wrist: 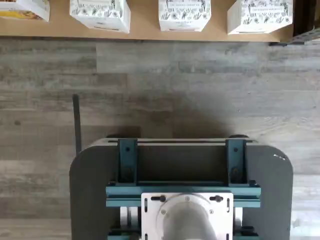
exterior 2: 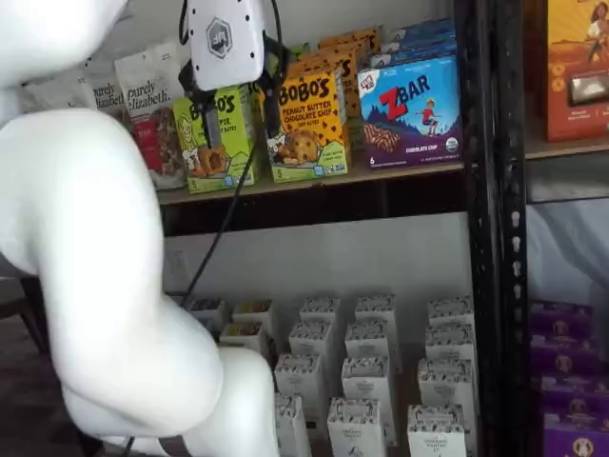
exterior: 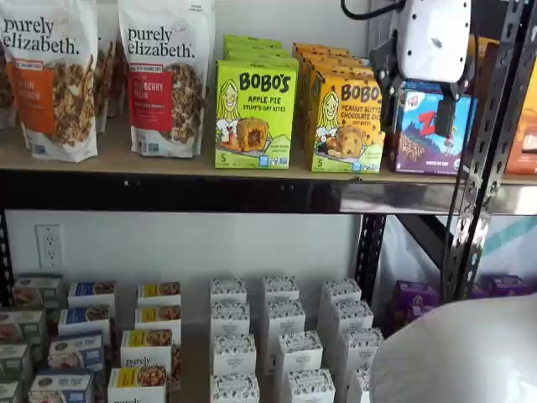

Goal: Pick up the orange box on the top shelf, the fifth box from the left

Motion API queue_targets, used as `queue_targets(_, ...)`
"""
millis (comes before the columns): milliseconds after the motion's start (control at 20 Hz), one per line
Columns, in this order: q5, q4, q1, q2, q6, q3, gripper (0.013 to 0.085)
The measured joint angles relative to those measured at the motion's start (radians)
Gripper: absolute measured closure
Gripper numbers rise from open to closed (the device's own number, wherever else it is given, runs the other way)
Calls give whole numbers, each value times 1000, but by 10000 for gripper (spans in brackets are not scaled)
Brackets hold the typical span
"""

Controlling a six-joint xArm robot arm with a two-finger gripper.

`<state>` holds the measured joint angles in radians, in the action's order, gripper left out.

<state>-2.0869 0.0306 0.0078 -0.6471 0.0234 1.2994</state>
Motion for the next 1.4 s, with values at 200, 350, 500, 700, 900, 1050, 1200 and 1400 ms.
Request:
queue_targets(200,82,-19,16,-35,7,-40,130)
queue_targets(350,195,-39,34,-79,21,-92,130)
queue_targets(500,296,-70,57,-109,39,-134,130)
queue_targets(700,436,-92,64,-149,51,-193,130)
queue_targets(900,504,-71,49,-145,42,-205,130)
queue_targets(1050,540,-57,40,-137,35,-207,130)
queue_targets(1200,547,-59,39,-119,34,-197,130)
queue_targets(1400,565,-54,15,-99,12,-191,130)
